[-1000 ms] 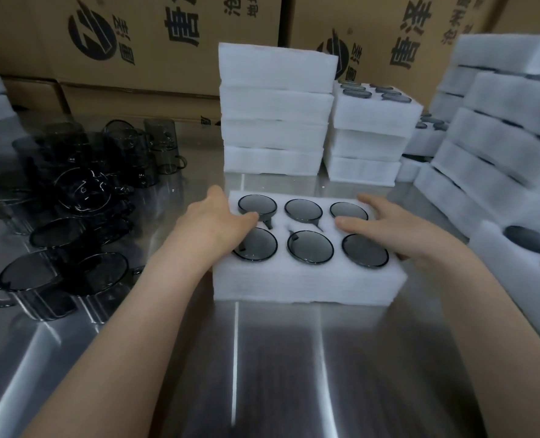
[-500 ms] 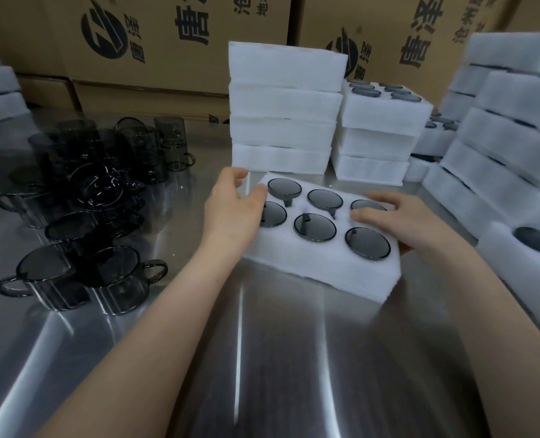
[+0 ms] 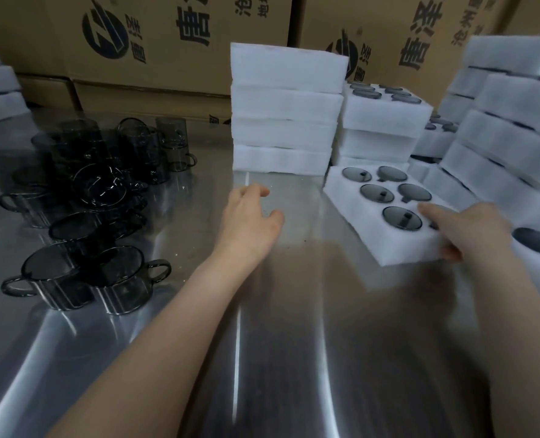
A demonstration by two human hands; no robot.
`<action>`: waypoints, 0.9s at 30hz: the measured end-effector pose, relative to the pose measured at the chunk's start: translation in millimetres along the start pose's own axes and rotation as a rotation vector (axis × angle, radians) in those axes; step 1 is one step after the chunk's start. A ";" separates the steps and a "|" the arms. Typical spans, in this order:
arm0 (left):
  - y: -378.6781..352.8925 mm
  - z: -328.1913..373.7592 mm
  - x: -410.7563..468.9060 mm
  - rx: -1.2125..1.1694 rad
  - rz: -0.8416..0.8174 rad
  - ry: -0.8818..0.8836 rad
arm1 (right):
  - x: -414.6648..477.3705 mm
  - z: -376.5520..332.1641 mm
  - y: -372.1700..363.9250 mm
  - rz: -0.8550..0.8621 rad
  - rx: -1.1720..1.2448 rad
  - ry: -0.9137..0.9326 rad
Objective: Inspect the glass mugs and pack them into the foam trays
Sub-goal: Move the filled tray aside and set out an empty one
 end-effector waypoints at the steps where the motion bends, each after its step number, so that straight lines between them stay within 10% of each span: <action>1: -0.6 -1.1 0.3 0.010 -0.007 0.006 | 0.6 1.9 4.5 0.005 -0.053 -0.017; 8: -3.3 -4.5 0.6 0.058 -0.043 0.024 | -27.1 -22.2 32.4 0.162 -0.132 0.316; 12: -3.1 -5.1 1.1 0.076 -0.049 0.030 | -58.9 -46.1 3.5 -0.226 -0.526 0.732; 27: -11.6 -11.6 -1.8 0.173 -0.119 0.045 | -43.4 -52.6 -47.8 0.093 -0.653 0.626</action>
Point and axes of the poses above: each hand's wrist, its own x-axis towards the middle knuckle, its own y-axis out of the back of the hand, z = x × y, the point moved 3 cm from there along x, towards the middle knuckle, and after that the axes turned 10 degrees about -x, right-handed, at the moved point
